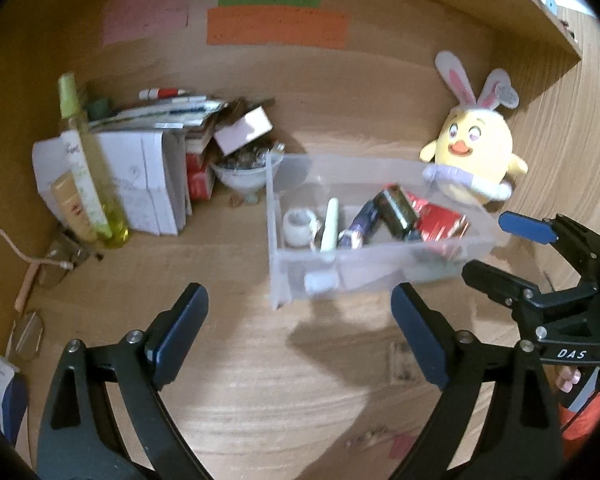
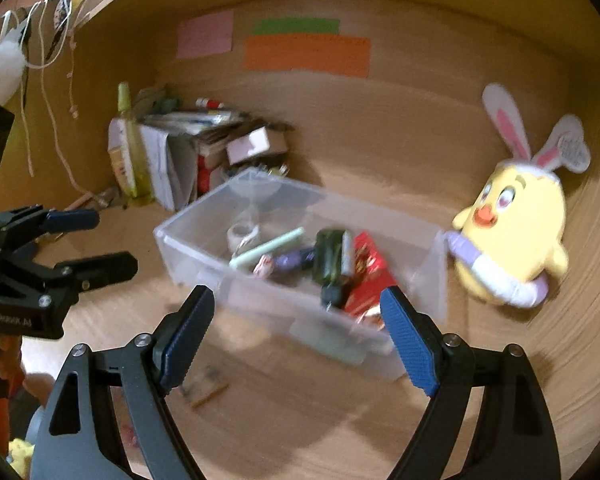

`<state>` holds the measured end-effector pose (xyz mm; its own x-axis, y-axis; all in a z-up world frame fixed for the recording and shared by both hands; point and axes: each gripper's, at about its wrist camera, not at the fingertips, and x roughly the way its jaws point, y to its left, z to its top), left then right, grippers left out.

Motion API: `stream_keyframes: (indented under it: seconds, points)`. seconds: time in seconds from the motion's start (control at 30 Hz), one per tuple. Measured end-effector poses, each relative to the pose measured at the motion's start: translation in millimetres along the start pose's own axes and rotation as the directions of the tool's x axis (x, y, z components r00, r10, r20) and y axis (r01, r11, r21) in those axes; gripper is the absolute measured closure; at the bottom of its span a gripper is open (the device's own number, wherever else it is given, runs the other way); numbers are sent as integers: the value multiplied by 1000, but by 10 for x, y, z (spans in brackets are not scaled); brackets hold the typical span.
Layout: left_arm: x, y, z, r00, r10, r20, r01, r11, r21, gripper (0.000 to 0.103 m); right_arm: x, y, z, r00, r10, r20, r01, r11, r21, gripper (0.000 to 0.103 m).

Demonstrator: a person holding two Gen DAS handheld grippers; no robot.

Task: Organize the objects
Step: 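Lower the green pump bottle and brown bead into the clear box and release both, then grasp the beige block with the right gripper while the left reaches the pink charm keychain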

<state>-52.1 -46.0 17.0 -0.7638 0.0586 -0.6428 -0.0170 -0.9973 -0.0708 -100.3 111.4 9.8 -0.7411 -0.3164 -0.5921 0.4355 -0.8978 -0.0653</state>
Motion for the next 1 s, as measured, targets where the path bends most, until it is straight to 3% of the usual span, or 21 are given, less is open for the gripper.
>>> stream_keyframes:
  seconds: [0.2, 0.37, 0.7, 0.77, 0.83, 0.9, 0.93, 1.0]
  points:
    - [13, 38, -252, 998, 31, -47, -30, 999, 13, 9, 130, 200, -275, 993, 67, -98, -72, 996, -46, 20]
    - [24, 74, -429, 995, 46, -87, -44, 999, 19, 9, 250, 401, -452, 985, 64, -159, -83, 990, -115, 20]
    - [-23, 162, -762, 986, 45, -163, -44, 999, 8, 9, 499, 515, -564, 953, 143, -269, -170, 982, -81, 24]
    - [-10, 151, -823, 982, 45, -182, -44, 999, 13, 9, 552, 513, -560, 949, 141, -284, -166, 984, -67, 38]
    - [-3, 120, -872, 980, 47, -192, -43, 999, 23, 9, 610, 521, -553, 938, 162, -305, -187, 981, -55, 43]
    - [-15, 89, -906, 980, 50, -194, -45, 998, 33, 9, 627, 537, -548, 942, 158, -297, -184, 981, -60, 49]
    - [-25, 73, -917, 980, 48, -193, -42, 999, 35, 9, 624, 543, -546, 942, 164, -294, -189, 980, -61, 59]
    - [-51, 44, -929, 981, 33, -191, -27, 999, 35, 9, 612, 553, -542, 942, 167, -292, -194, 979, -66, 61]
